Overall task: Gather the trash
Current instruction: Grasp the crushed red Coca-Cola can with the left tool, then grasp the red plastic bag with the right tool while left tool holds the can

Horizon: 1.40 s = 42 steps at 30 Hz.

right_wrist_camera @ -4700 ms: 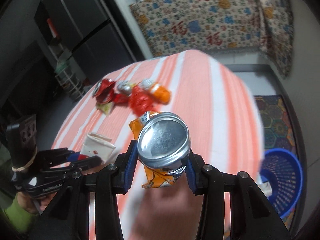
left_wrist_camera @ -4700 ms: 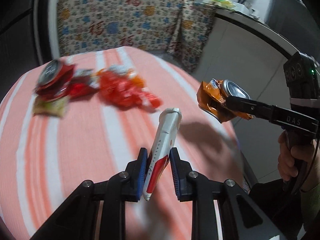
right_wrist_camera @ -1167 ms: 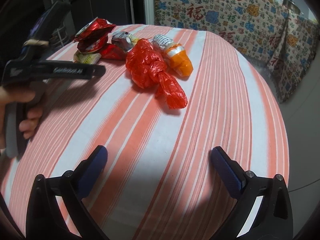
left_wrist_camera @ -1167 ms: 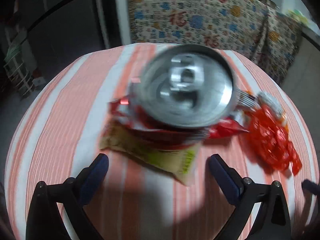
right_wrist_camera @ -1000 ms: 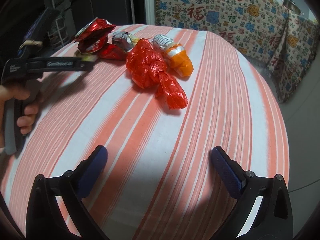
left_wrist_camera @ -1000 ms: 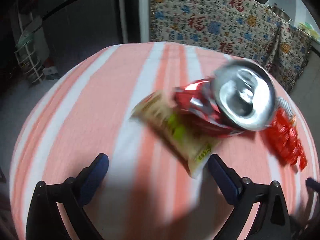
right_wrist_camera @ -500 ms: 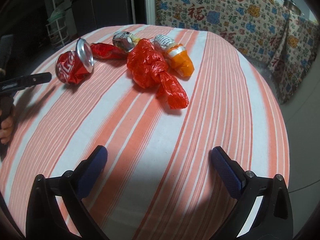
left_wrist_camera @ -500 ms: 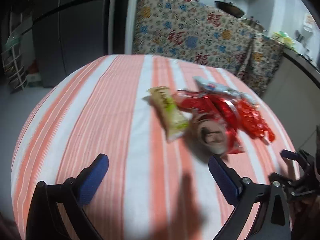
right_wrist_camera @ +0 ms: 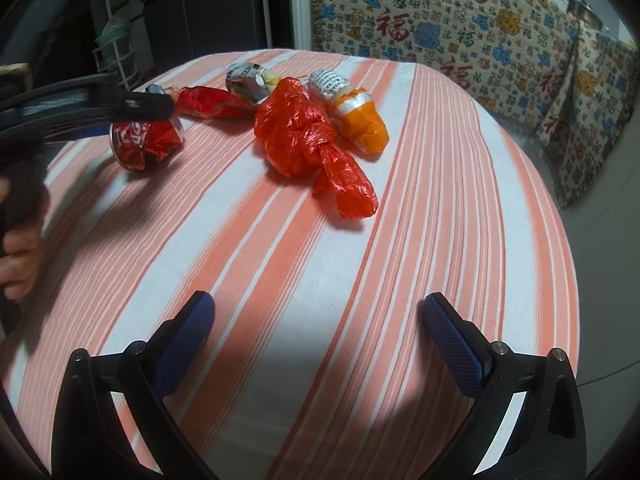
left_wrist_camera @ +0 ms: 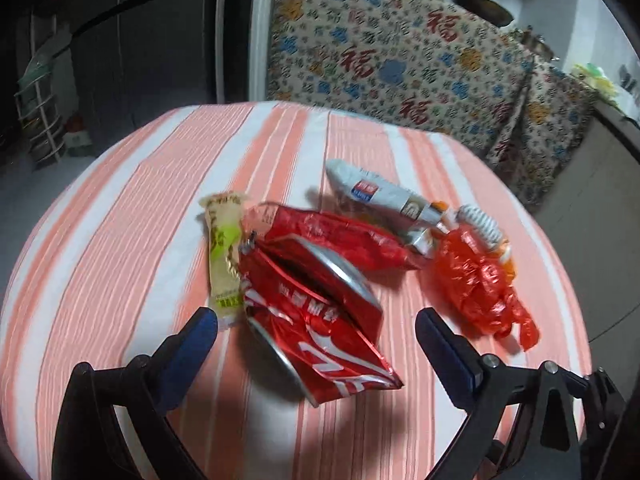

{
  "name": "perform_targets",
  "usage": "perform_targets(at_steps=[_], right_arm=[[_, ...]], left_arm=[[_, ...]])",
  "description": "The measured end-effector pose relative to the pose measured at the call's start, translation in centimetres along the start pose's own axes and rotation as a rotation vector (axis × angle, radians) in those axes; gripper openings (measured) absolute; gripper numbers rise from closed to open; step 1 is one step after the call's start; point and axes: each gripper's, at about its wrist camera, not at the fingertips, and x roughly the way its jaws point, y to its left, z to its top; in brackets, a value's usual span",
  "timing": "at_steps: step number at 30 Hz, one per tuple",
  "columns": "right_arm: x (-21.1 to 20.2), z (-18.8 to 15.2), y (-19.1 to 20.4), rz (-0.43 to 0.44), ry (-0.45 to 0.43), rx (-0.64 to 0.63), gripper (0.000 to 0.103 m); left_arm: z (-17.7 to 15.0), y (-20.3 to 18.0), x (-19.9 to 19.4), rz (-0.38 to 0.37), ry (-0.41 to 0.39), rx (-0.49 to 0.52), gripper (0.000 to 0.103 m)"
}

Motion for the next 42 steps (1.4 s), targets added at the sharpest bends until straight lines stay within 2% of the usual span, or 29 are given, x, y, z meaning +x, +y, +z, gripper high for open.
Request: perform_targets(at_steps=[1,3,4,9,11,13,16,18,21,23,24,25,26,31,34,37,40,41,42], right_arm=[[0.0,0.0,0.0,0.0,0.0,-0.001,0.103],[0.1,0.0,0.0,0.002,-0.001,-0.001,0.103],[0.1,0.1,0.0,0.002,0.0,-0.002,0.103],[0.1,0.0,0.0,0.003,-0.001,-0.002,0.103],[0.2,0.1,0.1,0.002,-0.001,-0.003,0.103],[0.1,-0.1,0.2,0.002,-0.002,-0.004,0.103],[0.1,-0.1,0.2,0.002,-0.002,-0.003,0.103],[0.1,-0.1,0.2,0.002,-0.002,-0.004,0.103],[0.1,-0.1,0.2,0.002,-0.003,-0.004,0.103],[0.1,-0.1,0.2,0.003,-0.003,-0.004,0.103],[0.1,-0.1,0.1,0.004,-0.003,-0.003,0.103],[0.1,-0.1,0.1,0.008,-0.004,-0.003,0.103],[0.0,0.0,0.0,0.018,-0.006,-0.001,0.103],[-0.5,1.4,-2.6,0.068,-0.055,0.078,0.1],[0.3,3.5,-3.2,0.108,-0.058,0.089,0.093],[2.0,5.4,-2.0,0.15,-0.042,0.073,0.084],[3.5,6.8,-1.0,0.139,-0.053,0.069,0.08],[4.0,6.9,-0.7,0.139,-0.039,0.063,0.052],[3.9,6.6,-0.5,0.103,-0.048,0.047,0.038]], left_arm=[[-0.4,0.2,0.0,0.005,0.0,0.0,0.098],[-1.2,1.0,-0.1,-0.021,0.012,0.006,0.074],[-1.6,1.6,-0.2,-0.033,0.031,0.007,0.071],[-2.8,5.5,-2.1,-0.038,0.058,0.054,0.073],[-2.8,6.3,-2.6,-0.065,0.059,0.051,0.073],[-2.6,6.2,-2.9,-0.107,0.061,0.063,0.074],[-2.0,4.9,-3.0,-0.126,0.043,0.076,0.078],[-1.3,3.5,-2.6,-0.103,0.028,0.085,0.078],[-0.6,2.2,-1.7,0.019,0.012,0.097,0.078],[-0.2,2.1,-0.7,0.058,0.022,0.088,0.078],[-0.1,2.1,-0.5,0.063,0.019,0.088,0.074],[-0.2,2.2,-0.5,0.063,0.011,0.093,0.065],[-0.4,2.3,-0.6,0.051,0.007,0.103,0.06],[-2.7,2.4,-2.5,-0.066,0.019,0.19,0.059],[-4.8,1.6,-4.0,-0.106,0.033,0.241,0.059],[-6.4,0.5,-5.0,-0.115,0.034,0.284,0.059],[-7.3,-0.2,-5.6,-0.125,0.028,0.29,0.06],[-7.5,-0.3,-5.7,-0.13,0.027,0.284,0.06],[-7.7,-0.3,-5.6,-0.129,0.025,0.28,0.06]])
